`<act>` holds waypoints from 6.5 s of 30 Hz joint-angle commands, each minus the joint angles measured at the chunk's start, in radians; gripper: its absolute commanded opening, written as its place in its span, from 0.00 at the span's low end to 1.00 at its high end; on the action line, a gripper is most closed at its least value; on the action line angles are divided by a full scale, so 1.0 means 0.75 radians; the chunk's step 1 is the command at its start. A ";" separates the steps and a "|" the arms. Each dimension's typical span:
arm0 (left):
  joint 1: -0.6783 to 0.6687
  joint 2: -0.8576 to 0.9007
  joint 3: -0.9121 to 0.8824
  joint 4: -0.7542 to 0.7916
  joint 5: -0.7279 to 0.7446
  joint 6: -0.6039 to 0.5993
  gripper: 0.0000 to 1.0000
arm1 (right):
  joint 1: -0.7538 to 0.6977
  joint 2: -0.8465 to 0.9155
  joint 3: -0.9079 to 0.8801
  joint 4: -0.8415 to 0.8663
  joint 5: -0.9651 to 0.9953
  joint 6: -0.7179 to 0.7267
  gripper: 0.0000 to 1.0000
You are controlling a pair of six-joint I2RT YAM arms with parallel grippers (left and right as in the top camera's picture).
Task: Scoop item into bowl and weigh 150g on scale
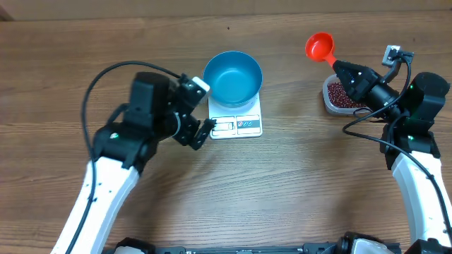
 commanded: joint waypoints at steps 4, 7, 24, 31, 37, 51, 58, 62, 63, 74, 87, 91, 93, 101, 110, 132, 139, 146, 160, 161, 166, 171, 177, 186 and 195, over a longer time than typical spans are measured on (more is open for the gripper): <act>0.115 -0.061 -0.014 -0.007 0.157 0.103 1.00 | -0.006 -0.002 0.032 0.011 -0.013 0.005 0.04; 0.114 -0.042 -0.030 -0.008 0.178 0.104 0.99 | -0.006 -0.002 0.032 0.010 -0.014 0.005 0.04; 0.126 0.010 -0.039 -0.006 0.207 0.391 0.99 | -0.006 -0.002 0.032 0.010 -0.020 0.005 0.04; 0.256 0.015 -0.040 -0.076 0.472 0.599 1.00 | -0.006 -0.002 0.032 0.010 -0.019 0.005 0.04; 0.317 0.054 -0.040 -0.069 0.449 0.638 1.00 | -0.006 -0.002 0.032 0.010 -0.020 0.005 0.04; 0.325 0.178 -0.040 -0.071 0.523 0.757 1.00 | -0.006 -0.002 0.032 0.007 -0.039 0.004 0.04; 0.383 0.178 -0.039 -0.067 0.541 0.742 0.99 | -0.006 -0.002 0.032 0.007 -0.039 0.004 0.04; 0.425 0.178 -0.039 -0.068 0.625 0.742 1.00 | -0.006 -0.002 0.032 0.007 -0.039 0.004 0.04; 0.427 0.178 -0.039 -0.068 0.632 0.743 1.00 | -0.006 -0.002 0.032 0.007 -0.039 0.004 0.04; 0.429 0.178 -0.039 -0.059 0.622 0.741 1.00 | -0.006 -0.002 0.032 0.007 -0.044 0.005 0.04; 0.428 0.178 -0.039 -0.018 0.529 0.667 0.99 | -0.006 -0.002 0.032 0.007 -0.044 0.005 0.04; 0.428 0.178 -0.039 -0.018 0.457 0.667 0.99 | -0.006 -0.002 0.032 0.007 -0.044 0.005 0.04; 0.428 0.178 -0.039 -0.018 0.401 0.667 1.00 | -0.006 -0.002 0.032 0.006 -0.044 0.005 0.04; 0.428 0.178 -0.039 -0.018 0.194 0.667 1.00 | -0.006 -0.002 0.032 0.006 -0.044 0.005 0.04; 0.428 0.178 -0.039 -0.019 0.163 0.667 1.00 | -0.006 -0.002 0.032 0.008 -0.044 0.005 0.04; 0.427 0.178 -0.039 0.209 1.230 0.666 1.00 | -0.006 -0.002 0.032 0.007 -0.058 0.005 0.04; 0.427 0.178 -0.039 0.207 0.996 0.667 1.00 | -0.006 -0.002 0.032 0.007 -0.058 0.005 0.04; 0.427 0.178 -0.039 0.207 0.918 0.667 1.00 | -0.006 -0.002 0.032 0.007 -0.058 0.005 0.04; 0.427 0.178 -0.039 0.208 0.431 0.667 1.00 | -0.006 -0.002 0.032 0.007 -0.058 0.005 0.04; 0.427 0.178 -0.039 0.208 0.441 0.667 1.00 | -0.006 -0.002 0.032 0.007 -0.058 0.005 0.04; 0.427 0.178 -0.039 0.207 0.441 0.667 1.00 | -0.006 -0.002 0.032 0.007 -0.058 0.005 0.04; 0.427 0.178 -0.039 0.207 0.441 0.667 1.00 | -0.006 -0.002 0.032 0.007 -0.058 0.005 0.04; 0.427 0.178 -0.039 0.207 0.441 0.667 1.00 | -0.006 -0.002 0.032 0.007 -0.059 0.005 0.04; 0.427 0.178 -0.039 0.207 0.441 0.667 1.00 | -0.006 -0.002 0.032 0.007 -0.058 0.005 0.04; 0.427 0.178 -0.039 0.207 0.441 0.667 1.00 | -0.006 -0.002 0.032 0.007 -0.058 0.005 0.04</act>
